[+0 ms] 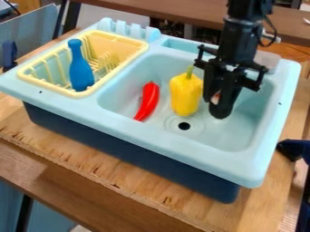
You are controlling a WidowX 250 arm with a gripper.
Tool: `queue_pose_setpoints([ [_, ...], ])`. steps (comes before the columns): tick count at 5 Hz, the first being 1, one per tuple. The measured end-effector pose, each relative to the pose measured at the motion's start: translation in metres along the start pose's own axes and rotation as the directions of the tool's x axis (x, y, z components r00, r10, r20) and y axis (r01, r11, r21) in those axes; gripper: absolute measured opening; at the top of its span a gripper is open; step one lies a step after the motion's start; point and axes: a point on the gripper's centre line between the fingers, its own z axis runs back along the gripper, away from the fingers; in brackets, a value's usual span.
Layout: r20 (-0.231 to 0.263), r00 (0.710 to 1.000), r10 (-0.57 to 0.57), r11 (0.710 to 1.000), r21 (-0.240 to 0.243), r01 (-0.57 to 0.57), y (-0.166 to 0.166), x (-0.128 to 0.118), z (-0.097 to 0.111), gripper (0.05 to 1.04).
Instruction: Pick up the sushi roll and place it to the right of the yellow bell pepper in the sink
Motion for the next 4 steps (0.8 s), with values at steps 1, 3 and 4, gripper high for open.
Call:
queue_pose_setpoints([
  [1,-0.020,1.000,0.020,1.000,-0.014,-0.021,0.007,-0.003,-0.009,0.286],
  [3,-0.034,0.999,0.011,0.999,-0.035,-0.012,0.014,0.010,-0.020,0.286],
  [4,-0.017,1.000,-0.005,0.999,-0.051,0.005,0.009,0.022,-0.020,0.286],
])
